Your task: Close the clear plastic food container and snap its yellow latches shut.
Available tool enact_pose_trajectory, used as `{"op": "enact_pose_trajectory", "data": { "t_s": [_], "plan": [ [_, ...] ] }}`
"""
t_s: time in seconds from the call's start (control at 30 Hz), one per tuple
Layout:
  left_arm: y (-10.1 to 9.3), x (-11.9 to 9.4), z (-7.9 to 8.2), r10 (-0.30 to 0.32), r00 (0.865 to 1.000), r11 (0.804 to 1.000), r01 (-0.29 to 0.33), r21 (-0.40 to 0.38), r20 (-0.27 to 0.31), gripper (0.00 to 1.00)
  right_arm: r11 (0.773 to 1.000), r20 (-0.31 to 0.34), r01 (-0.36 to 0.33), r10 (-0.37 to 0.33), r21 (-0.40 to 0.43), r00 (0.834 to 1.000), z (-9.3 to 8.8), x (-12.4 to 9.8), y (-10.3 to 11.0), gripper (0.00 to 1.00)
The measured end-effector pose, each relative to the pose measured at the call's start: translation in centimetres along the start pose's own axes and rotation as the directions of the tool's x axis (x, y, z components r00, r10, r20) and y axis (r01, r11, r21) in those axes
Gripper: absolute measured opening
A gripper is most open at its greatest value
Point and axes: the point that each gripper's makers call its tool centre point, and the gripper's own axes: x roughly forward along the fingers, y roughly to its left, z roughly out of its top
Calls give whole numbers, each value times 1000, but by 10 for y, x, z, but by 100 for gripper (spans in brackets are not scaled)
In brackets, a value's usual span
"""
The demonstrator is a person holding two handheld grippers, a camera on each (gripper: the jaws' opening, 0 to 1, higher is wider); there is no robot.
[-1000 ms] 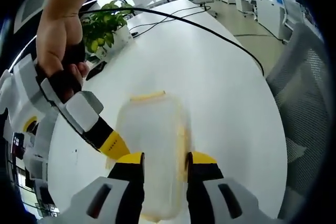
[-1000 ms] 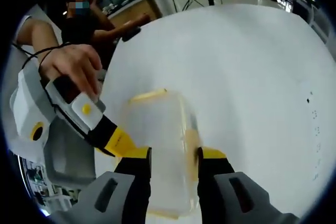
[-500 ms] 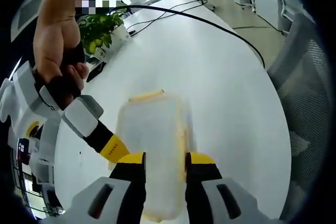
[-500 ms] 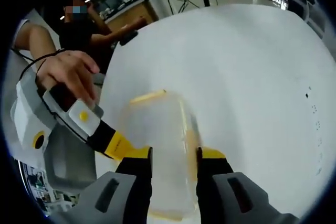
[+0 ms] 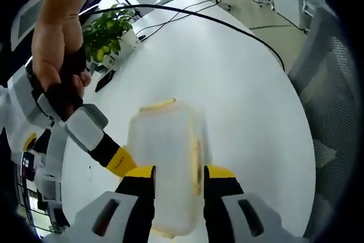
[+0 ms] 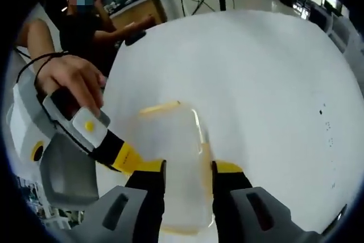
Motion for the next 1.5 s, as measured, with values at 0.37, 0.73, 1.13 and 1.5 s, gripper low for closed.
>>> {"op": "enact_pose_trajectory", "data": {
  "t_s": [0.37,0.73,1.13,1.5],
  "plan": [
    [10,-36,-7,79,997,994,-78,-81,6,29,995,17,93,-93,38,995,-17,-24,22,38],
    [6,-65,-22,101,995,981,-95,-170,27,33,984,44,168,-170,65,984,-24,-46,50,43],
    [4,-84,-42,169,986,963,-164,-215,2,32,969,112,224,-235,104,965,-33,-51,73,47],
    [-3,-77,-46,184,983,941,-171,-294,20,32,915,259,337,-389,223,884,-41,-47,76,45]
  ]
}}
